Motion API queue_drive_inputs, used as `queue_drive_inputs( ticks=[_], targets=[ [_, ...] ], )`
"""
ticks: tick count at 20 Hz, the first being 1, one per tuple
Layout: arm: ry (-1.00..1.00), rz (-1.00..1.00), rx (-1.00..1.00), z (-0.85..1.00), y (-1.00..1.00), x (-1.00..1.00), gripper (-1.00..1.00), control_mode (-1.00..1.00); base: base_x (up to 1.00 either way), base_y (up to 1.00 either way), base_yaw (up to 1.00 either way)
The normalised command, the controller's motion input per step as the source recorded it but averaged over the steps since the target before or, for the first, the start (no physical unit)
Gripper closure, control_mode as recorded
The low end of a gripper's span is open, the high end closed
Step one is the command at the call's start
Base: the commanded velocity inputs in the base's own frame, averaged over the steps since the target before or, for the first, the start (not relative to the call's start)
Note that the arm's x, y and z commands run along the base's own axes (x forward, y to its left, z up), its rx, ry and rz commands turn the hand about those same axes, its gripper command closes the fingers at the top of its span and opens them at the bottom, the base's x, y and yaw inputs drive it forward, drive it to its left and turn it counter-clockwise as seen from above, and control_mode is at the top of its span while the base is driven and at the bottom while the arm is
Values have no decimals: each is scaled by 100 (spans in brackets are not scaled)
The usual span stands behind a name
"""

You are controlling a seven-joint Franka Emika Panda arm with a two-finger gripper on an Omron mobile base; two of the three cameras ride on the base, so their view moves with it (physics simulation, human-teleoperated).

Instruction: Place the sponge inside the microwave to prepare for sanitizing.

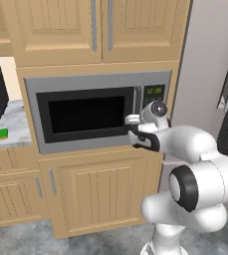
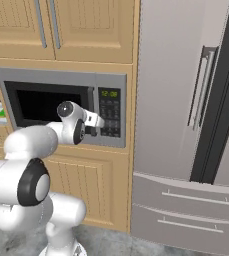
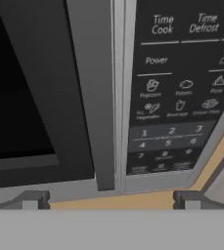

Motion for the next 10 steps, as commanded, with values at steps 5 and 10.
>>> queue_drive_inputs(
  ticks=[5, 10],
  targets=[
    [-10, 0, 0, 0, 6, 28, -100, -100, 0, 0, 0],
    [-9, 0, 0, -3, 0, 40, -100, -100, 0, 0, 0]
  ],
)
